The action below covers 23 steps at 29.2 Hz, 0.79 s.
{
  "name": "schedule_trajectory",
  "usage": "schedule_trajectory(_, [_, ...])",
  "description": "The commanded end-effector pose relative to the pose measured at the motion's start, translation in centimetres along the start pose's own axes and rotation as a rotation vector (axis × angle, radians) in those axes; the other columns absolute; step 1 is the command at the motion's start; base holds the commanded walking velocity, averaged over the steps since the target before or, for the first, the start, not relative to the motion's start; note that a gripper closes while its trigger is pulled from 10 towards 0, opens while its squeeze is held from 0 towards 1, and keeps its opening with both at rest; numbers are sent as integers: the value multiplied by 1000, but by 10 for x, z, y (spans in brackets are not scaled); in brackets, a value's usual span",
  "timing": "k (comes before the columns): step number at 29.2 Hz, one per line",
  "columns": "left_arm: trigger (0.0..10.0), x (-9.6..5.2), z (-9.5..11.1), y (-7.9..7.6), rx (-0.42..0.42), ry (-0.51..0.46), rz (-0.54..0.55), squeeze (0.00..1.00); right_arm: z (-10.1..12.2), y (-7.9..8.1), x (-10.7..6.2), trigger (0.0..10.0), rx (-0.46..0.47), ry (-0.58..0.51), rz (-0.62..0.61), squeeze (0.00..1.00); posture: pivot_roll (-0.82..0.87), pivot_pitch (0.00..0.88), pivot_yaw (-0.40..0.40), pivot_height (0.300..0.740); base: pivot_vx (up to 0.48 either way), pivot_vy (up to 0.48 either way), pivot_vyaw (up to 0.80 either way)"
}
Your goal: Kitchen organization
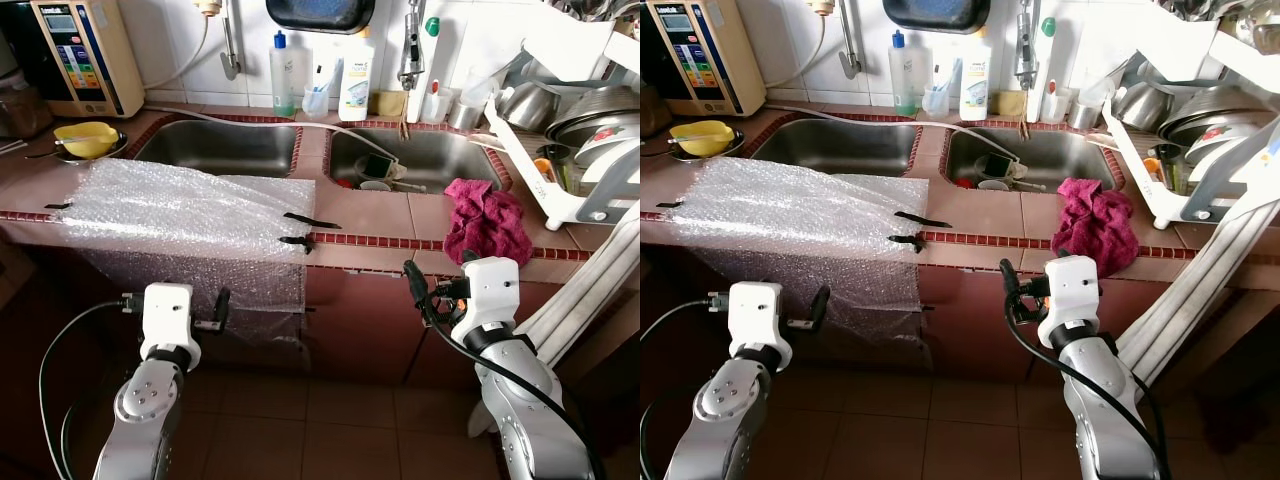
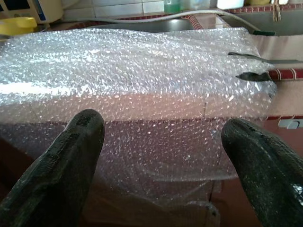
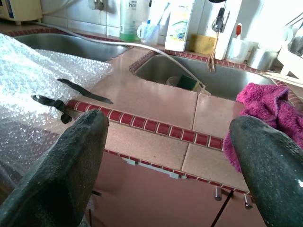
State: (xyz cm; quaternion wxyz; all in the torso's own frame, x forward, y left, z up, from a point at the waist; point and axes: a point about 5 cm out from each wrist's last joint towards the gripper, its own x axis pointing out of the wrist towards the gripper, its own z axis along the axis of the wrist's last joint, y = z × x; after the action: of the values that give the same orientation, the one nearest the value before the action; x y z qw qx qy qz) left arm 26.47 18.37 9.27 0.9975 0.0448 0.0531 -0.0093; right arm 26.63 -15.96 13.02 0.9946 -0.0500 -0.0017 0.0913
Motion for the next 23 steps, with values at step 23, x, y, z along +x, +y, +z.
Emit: schedule_trajectory(23, [10000,10,-3,-2,-22,29,2,0,0,-9,0,10000,3,11,-66,0,48,0,14,740,0,480,0])
